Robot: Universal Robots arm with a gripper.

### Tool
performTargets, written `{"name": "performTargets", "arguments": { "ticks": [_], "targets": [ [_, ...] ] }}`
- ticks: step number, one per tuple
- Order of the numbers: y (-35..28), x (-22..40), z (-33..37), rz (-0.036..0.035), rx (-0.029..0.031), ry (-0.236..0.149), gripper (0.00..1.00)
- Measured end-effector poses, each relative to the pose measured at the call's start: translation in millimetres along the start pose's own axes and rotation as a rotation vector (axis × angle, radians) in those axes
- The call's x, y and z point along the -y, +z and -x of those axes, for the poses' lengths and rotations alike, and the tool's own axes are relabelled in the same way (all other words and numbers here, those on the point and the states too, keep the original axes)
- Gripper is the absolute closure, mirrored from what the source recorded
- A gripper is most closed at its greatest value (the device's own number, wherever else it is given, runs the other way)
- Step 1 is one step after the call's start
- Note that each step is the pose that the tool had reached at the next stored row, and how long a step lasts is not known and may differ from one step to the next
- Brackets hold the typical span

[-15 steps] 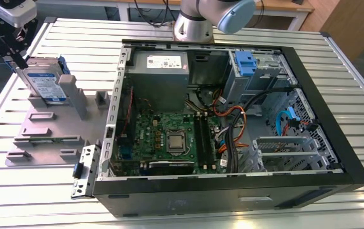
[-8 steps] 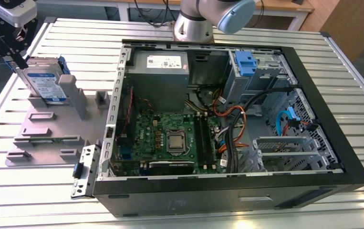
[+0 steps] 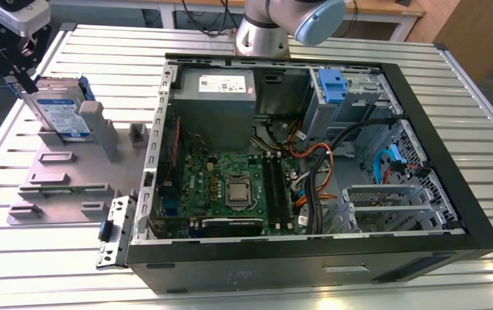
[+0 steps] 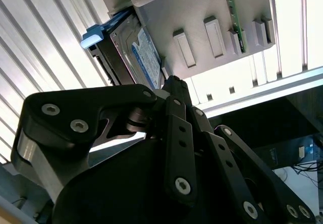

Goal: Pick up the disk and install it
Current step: 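Pick up the disk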

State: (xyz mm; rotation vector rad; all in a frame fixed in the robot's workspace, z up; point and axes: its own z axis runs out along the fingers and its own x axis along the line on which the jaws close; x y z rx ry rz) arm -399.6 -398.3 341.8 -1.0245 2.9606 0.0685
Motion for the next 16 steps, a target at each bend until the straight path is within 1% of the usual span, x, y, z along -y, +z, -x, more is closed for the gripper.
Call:
{"name": "performTargets", "arguments": {
  "ticks": [16],
  "targets": [
    [0.1,0.0,0.0,0.0002,-0.0003,-0.011,0.89]
  ]
}}
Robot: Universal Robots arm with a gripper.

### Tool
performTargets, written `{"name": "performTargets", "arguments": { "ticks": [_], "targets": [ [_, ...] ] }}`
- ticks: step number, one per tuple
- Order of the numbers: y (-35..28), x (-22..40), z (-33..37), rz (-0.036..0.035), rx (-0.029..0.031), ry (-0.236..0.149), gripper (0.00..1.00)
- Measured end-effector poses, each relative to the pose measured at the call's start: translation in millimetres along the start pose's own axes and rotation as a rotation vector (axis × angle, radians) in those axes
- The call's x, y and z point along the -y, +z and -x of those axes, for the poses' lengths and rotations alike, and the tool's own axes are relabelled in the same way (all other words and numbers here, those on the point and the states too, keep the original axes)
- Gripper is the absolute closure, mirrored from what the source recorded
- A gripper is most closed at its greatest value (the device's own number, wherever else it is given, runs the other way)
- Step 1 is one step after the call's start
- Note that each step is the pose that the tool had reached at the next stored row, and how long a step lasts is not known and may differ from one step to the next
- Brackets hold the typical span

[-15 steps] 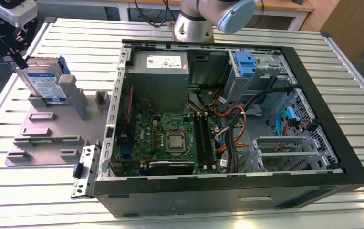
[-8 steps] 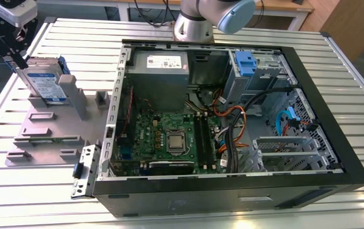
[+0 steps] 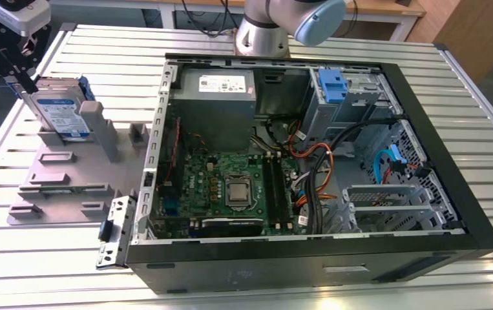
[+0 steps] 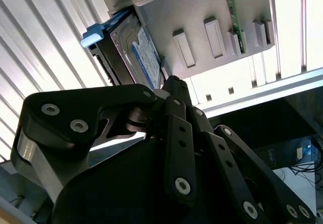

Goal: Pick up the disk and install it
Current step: 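Pick up the disk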

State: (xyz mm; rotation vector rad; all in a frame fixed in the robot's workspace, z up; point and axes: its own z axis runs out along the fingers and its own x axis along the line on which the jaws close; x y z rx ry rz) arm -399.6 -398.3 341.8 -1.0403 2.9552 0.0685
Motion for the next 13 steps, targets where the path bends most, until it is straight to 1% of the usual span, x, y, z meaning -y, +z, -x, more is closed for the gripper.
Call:
{"name": "performTargets", "arguments": {
  "ticks": [13],
  "targets": [
    [0.0,0.0,0.0,0.0001,-0.0005,-0.008,0.89]
  ]
}}
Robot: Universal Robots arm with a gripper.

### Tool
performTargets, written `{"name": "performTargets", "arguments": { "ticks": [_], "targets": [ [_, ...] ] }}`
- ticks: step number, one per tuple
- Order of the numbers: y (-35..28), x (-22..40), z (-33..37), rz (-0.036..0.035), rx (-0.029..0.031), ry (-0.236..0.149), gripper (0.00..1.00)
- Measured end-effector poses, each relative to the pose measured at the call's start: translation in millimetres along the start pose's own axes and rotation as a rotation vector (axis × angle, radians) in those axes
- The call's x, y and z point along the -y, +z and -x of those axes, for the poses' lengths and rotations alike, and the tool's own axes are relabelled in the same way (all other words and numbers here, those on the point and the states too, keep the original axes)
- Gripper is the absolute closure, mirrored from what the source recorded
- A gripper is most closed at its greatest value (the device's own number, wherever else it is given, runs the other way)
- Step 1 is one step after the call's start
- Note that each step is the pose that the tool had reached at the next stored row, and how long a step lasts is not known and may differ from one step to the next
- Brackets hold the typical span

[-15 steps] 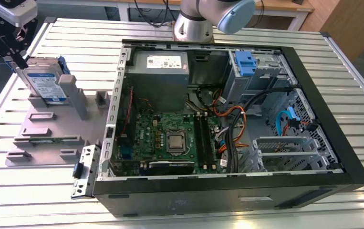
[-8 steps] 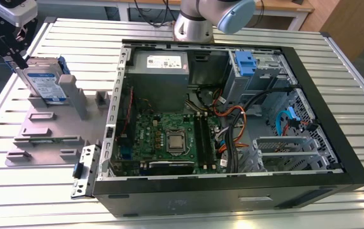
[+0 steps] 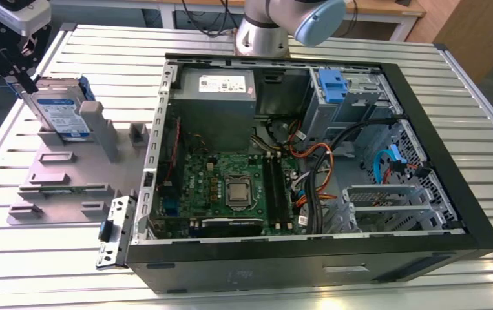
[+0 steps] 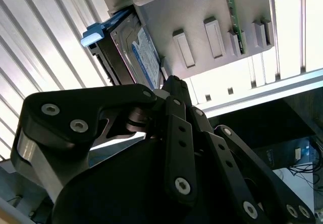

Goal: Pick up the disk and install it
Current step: 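Pick up the disk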

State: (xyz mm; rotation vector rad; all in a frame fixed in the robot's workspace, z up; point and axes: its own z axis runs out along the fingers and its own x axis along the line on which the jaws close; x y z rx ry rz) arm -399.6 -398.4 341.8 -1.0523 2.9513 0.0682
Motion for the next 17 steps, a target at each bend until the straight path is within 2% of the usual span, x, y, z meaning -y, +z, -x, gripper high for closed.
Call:
{"name": "performTargets", "arguments": {
  "ticks": [17],
  "targets": [
    [0.0,0.0,0.0,0.0003,-0.0005,-0.013,0.89]
  ]
}}
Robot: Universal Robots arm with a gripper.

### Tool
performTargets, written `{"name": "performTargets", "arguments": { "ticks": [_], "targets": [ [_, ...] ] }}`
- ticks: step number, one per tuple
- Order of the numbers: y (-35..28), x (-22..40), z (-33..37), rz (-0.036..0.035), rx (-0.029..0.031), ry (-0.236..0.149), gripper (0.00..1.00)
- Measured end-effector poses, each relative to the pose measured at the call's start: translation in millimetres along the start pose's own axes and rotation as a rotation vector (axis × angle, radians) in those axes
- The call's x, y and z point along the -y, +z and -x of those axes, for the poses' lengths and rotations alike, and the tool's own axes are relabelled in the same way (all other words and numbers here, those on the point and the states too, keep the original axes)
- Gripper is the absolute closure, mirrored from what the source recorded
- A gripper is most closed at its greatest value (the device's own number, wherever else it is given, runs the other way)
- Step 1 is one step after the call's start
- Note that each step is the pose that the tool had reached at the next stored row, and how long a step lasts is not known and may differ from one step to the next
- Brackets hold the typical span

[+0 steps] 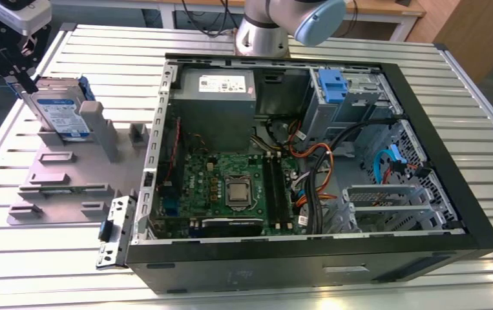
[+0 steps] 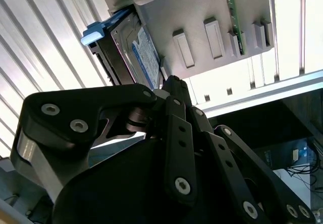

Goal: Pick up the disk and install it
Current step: 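Pick up the disk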

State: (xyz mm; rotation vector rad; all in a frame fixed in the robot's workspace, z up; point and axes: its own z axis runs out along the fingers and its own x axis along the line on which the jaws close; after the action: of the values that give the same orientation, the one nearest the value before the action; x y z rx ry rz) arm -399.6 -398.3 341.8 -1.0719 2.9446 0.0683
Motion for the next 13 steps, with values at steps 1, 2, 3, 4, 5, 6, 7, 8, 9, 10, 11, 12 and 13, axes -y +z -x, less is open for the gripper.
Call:
{"name": "performTargets", "arguments": {
  "ticks": [1,2,3,4,5,6,7,8,9,10,11,12,13],
  "targets": [
    [0.0,0.0,0.0,0.0000,0.0000,-0.001,0.89],
    [0.0,0.0,0.0,0.0000,-0.0001,-0.002,0.89],
    [0.0,0.0,0.0,0.0000,-0.0001,-0.003,0.89],
    [0.0,0.0,0.0,0.0000,-0.0001,-0.003,0.89],
    [0.0,0.0,0.0,0.0001,-0.0001,-0.004,0.89],
    [0.0,0.0,0.0,0.0001,-0.0002,-0.005,0.89],
    [0.0,0.0,0.0,0.0001,-0.0002,-0.006,0.89],
    [0.0,0.0,0.0,0.0002,-0.0003,-0.006,0.89],
    [0.0,0.0,0.0,0.0001,-0.0002,-0.007,0.89],
    [0.0,0.0,0.0,0.0001,-0.0003,-0.008,0.89],
    [0.0,0.0,0.0,0.0002,-0.0003,-0.008,0.89],
    [0.0,0.0,0.0,0.0002,-0.0004,-0.009,0.89],
    [0.0,0.0,0.0,0.0002,-0.0004,-0.010,0.89]
  ]
}}
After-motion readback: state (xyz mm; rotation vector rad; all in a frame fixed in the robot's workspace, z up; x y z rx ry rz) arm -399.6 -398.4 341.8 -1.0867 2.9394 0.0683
